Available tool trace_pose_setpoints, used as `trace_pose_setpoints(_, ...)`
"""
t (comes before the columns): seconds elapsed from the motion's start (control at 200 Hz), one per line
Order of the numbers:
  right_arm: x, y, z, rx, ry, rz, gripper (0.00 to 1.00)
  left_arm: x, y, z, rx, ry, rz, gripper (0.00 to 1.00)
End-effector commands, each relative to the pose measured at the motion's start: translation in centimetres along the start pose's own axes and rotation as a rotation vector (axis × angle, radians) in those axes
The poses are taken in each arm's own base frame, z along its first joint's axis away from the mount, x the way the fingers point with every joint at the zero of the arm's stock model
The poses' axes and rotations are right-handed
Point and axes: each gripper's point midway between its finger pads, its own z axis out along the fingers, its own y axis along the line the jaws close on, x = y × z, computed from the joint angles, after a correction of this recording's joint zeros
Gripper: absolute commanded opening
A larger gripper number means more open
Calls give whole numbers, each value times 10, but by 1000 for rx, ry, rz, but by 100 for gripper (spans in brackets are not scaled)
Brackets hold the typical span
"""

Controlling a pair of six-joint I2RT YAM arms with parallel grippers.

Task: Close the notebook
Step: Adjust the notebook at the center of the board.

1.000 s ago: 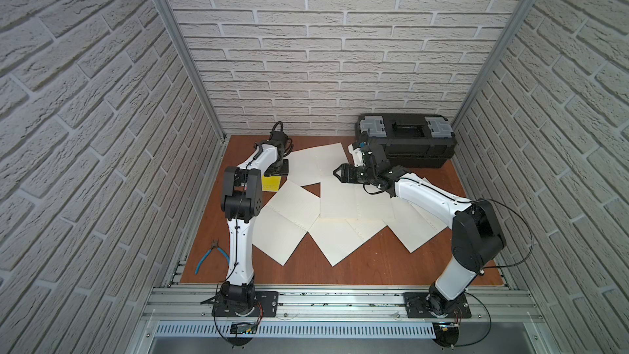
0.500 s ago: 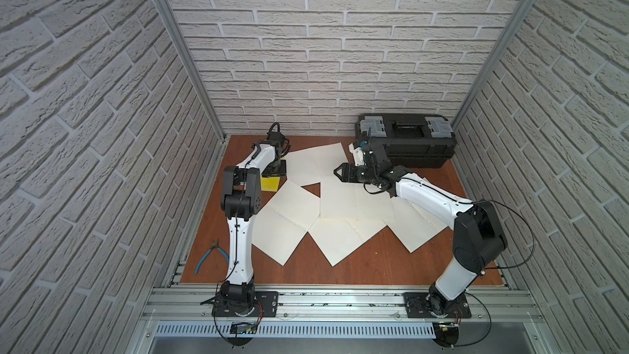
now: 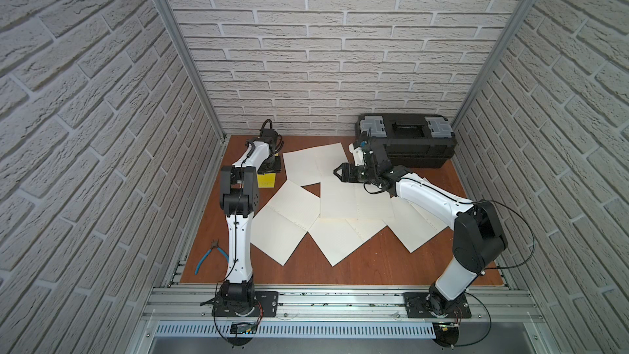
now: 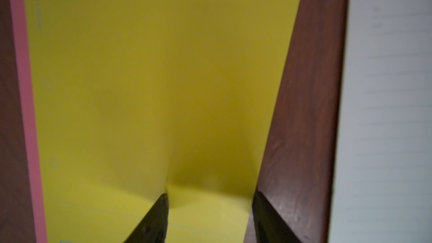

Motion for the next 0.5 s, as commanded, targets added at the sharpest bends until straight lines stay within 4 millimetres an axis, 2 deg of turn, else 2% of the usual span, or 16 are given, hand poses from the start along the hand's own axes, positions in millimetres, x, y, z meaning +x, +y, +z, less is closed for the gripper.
trace_pose_setpoints(0.0,-12,8,-8,-26,-36,-6,66,12,12,20,-6,74,20,57)
trace_pose_setpoints(0.37,-13,7,1,-32,-23,3,65,12,15,25,10,100,66,57)
trace_pose_setpoints(0.495,-12,7,2,-34,-17,4,65,9,15,21,12,87,70,60)
